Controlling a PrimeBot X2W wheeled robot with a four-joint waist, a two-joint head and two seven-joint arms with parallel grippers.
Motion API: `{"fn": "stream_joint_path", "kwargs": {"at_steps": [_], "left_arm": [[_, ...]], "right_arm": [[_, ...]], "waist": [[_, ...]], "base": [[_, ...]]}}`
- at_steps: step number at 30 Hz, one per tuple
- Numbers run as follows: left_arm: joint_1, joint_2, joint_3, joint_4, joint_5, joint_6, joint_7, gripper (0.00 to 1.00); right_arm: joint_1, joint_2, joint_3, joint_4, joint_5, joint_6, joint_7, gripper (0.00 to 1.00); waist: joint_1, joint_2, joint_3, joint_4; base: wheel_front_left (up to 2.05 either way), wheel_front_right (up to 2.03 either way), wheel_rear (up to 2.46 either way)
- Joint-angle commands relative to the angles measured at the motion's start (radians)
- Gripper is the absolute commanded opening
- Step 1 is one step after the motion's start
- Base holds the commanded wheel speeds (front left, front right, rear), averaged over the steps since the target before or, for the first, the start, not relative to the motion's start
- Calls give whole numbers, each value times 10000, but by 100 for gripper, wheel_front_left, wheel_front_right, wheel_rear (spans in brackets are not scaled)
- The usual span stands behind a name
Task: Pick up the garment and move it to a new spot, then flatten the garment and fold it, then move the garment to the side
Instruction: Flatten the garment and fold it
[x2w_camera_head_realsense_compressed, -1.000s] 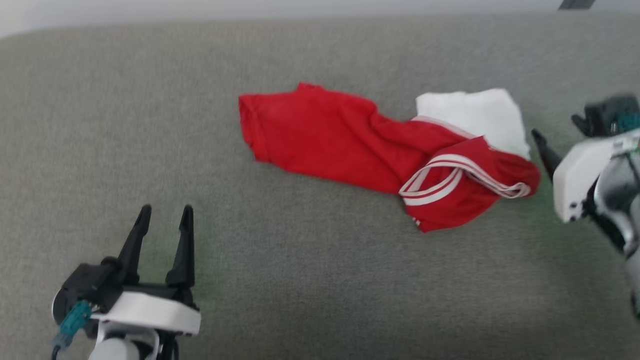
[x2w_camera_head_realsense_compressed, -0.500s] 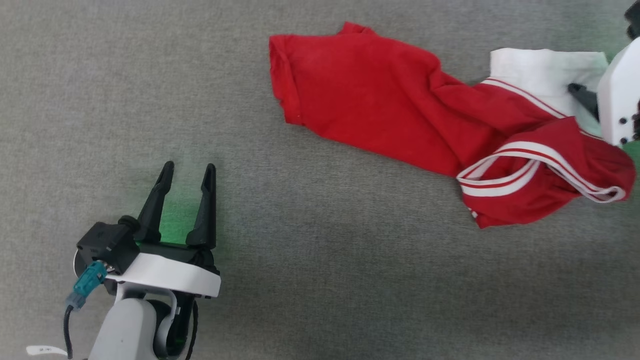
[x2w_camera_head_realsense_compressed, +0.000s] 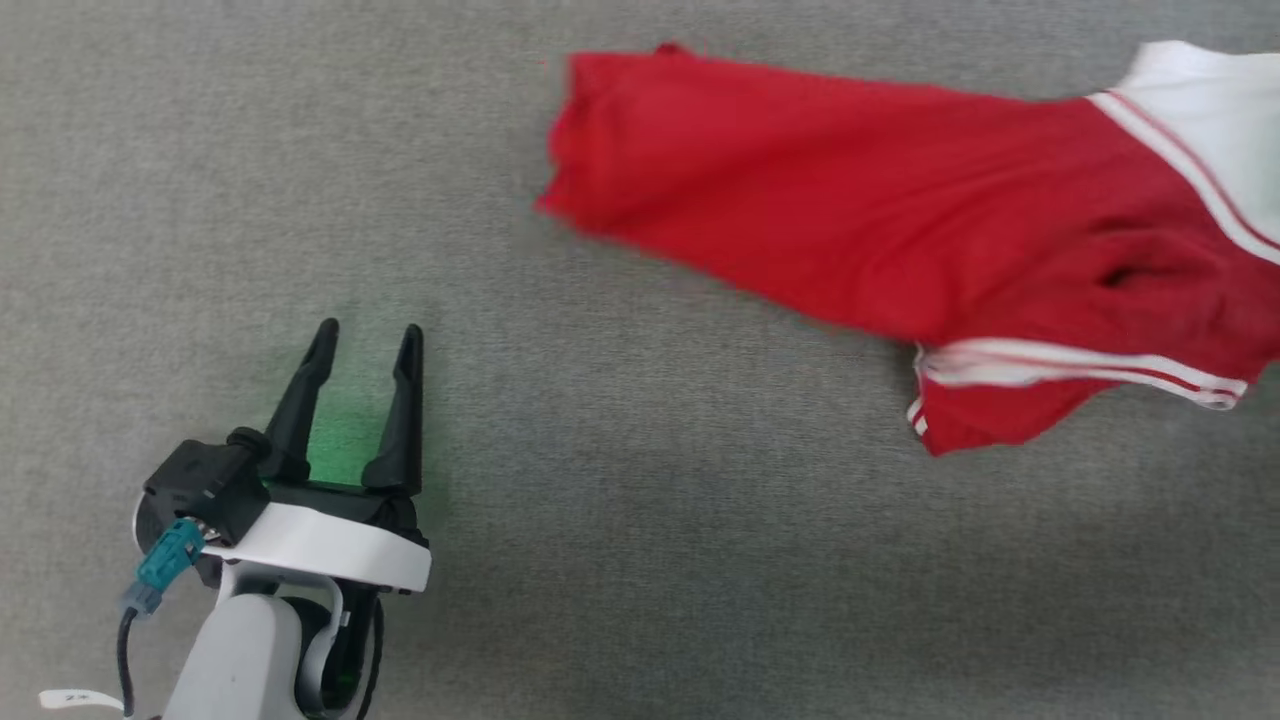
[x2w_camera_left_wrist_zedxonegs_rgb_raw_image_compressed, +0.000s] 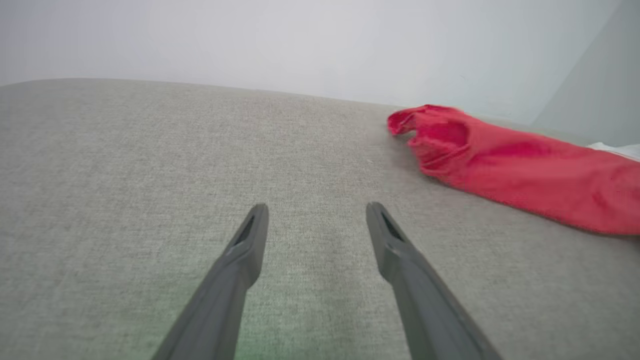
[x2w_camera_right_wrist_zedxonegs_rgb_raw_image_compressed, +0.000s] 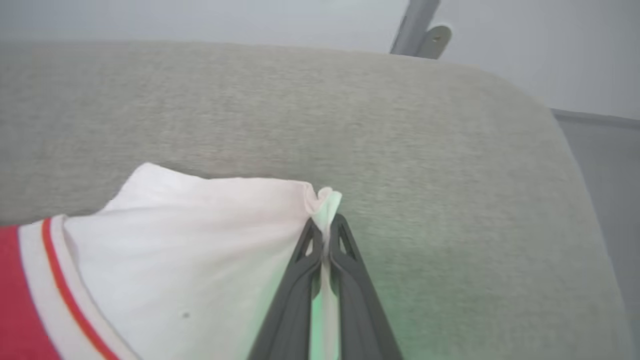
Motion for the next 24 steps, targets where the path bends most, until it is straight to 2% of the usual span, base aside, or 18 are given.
{"fn": "stream_joint_path", "kwargs": {"at_steps": [1,5,10,16,17,18,21,24], "left_arm": [[-95,37,9,-40,53,-20,-21,100],[-155,158,-15,-73,17,-20,-23,100],[-176,281,6,-113,-24,-20,-23,100],[-227,470,-77,-113,-64,-20,-23,100],[-258,528,-142,-130,-131,-20,-23,100],[-306,651,-243,-171,-135,-20,-23,100],[-580,1085,-716,-328,-200,-20,-21,100],[-1080,1834,-1591,-553,-366,-20,-21,100]], "right_arm": [[126,-70,-427,248,-221,-45,-276,0],[320,-154,-2159,856,-857,-45,-1201,0],[707,113,-4045,1231,-1746,-36,-2197,0],[889,872,-4661,1036,-2552,-36,-2688,0],[923,1040,-4709,985,-2659,-36,-2799,41],[985,1168,-4704,929,-2766,-36,-2915,100],[1193,1402,-4644,672,-3028,-36,-3379,100],[1578,1669,-4594,165,-3196,-36,-4101,100]], "waist": [[0,0,-60,-161],[0,0,-61,-360],[0,0,-53,-569],[0,0,-184,-865],[0,0,-236,-927],[0,0,-304,-984],[0,0,-574,-1167],[0,0,-901,-1376]], "base": [[0,0,0],[0,0,0],[0,0,0],[0,0,0],[0,0,0],[0,0,0],[0,0,0],[0,0,0]]}}
